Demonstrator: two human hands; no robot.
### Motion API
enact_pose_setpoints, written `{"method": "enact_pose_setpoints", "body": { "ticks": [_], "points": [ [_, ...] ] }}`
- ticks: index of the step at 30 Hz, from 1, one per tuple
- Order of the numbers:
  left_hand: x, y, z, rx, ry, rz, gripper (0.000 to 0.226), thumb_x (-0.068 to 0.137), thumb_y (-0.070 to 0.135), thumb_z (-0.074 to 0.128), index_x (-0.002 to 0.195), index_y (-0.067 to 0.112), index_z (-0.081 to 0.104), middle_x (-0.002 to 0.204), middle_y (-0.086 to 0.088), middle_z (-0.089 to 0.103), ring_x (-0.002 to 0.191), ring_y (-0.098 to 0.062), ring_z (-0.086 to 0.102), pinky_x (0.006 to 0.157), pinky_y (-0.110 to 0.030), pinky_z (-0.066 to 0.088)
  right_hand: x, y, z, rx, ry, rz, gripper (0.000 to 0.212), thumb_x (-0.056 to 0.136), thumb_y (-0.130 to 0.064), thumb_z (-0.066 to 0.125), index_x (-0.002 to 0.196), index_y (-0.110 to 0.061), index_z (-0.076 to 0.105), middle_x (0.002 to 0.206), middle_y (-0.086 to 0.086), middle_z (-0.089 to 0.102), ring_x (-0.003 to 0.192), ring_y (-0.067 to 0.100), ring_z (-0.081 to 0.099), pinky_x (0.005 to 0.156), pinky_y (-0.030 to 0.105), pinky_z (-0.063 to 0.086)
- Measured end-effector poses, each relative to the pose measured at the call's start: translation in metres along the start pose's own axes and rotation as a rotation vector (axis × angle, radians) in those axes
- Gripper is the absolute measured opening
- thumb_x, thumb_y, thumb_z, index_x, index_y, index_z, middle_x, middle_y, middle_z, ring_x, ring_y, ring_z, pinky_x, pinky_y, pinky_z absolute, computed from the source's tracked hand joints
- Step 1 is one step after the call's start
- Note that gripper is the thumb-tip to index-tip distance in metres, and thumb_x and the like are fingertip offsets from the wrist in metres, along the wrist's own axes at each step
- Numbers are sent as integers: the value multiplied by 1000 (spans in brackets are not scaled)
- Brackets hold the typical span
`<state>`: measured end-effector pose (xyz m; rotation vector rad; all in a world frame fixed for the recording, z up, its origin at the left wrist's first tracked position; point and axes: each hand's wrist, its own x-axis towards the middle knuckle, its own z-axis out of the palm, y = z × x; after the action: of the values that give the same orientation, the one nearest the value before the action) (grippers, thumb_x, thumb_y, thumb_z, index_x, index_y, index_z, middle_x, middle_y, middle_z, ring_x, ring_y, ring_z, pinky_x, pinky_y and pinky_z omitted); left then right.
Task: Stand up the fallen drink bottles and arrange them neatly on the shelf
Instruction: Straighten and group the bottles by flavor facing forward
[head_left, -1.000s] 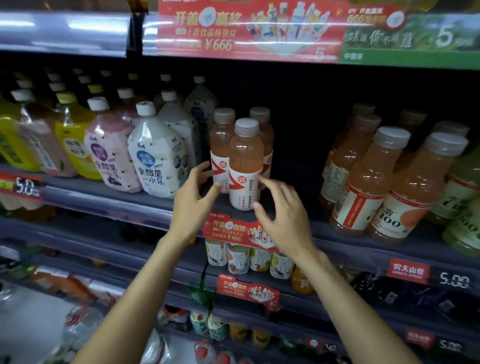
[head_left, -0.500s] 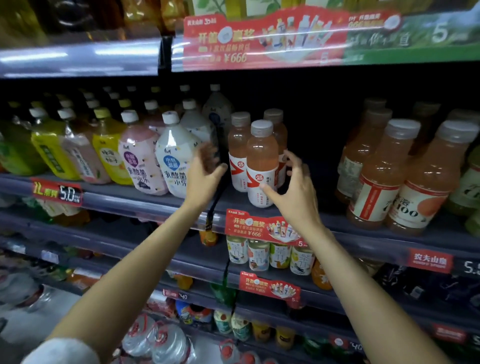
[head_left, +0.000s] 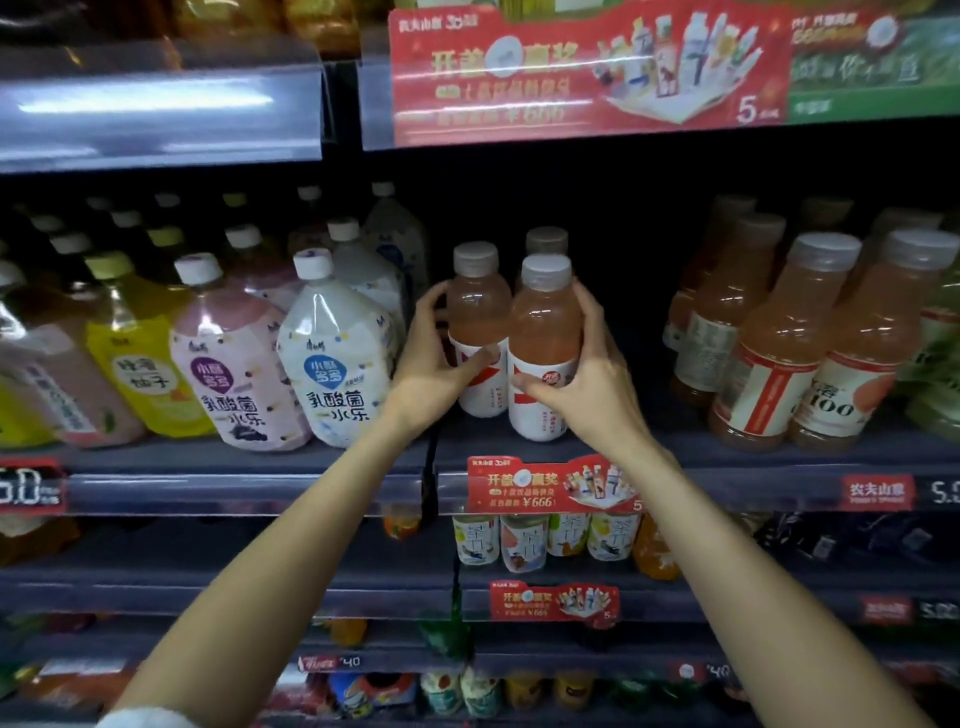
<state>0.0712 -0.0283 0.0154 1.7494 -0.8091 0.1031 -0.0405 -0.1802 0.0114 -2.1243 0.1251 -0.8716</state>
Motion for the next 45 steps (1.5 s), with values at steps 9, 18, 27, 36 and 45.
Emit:
{"method": "enact_pose_setpoints", "body": {
  "ticks": [9, 18, 27, 36, 45],
  "points": [
    [-16, 30, 5, 247, 181, 133, 92, 74, 53, 75, 141, 12, 28, 133, -6, 44, 117, -13, 50, 95, -22, 42, 5, 3, -21, 154, -116, 52, 98, 75, -18, 79, 148, -30, 14, 140, -7, 42, 122, -1, 45, 88, 1, 37],
    [-20, 37, -26, 123, -148, 42, 72, 77, 45, 76, 131, 23, 34, 118, 17, 56, 109, 5, 58, 89, -16, 48, 1, 6, -26, 140, -51, 70, 77, 78, -32, 76, 140, -30, 30, 137, 0, 47, 123, 11, 48, 101, 36, 46],
    [-27, 41, -27, 100, -133, -25, 85, 76, 50, 74, 144, 21, 32, 134, 5, 53, 122, -2, 53, 97, -22, 46, 13, 1, -30, 110, -70, 46, 74, 76, -33, 77, 137, -24, 36, 135, 2, 48, 120, 12, 49, 97, 38, 48],
    [-37, 52, -13, 257, 81, -1, 90, 66, 58, 78, 136, 13, 43, 123, 5, 57, 109, -4, 56, 87, -13, 46, 42, -25, -40, -47, -90, 32, 62, 81, -40, 70, 135, -26, 42, 126, 1, 53, 110, 17, 53, 86, 34, 49],
    [-39, 56, -14, 318, 146, 1, 80, 71, 39, 82, 137, 12, 47, 129, -4, 59, 113, -9, 54, 84, -9, 41, 65, -50, -18, -384, -76, 71, 54, 83, -50, 63, 126, -20, 52, 121, 9, 61, 111, 31, 57, 81, 33, 43]
  ]
}}
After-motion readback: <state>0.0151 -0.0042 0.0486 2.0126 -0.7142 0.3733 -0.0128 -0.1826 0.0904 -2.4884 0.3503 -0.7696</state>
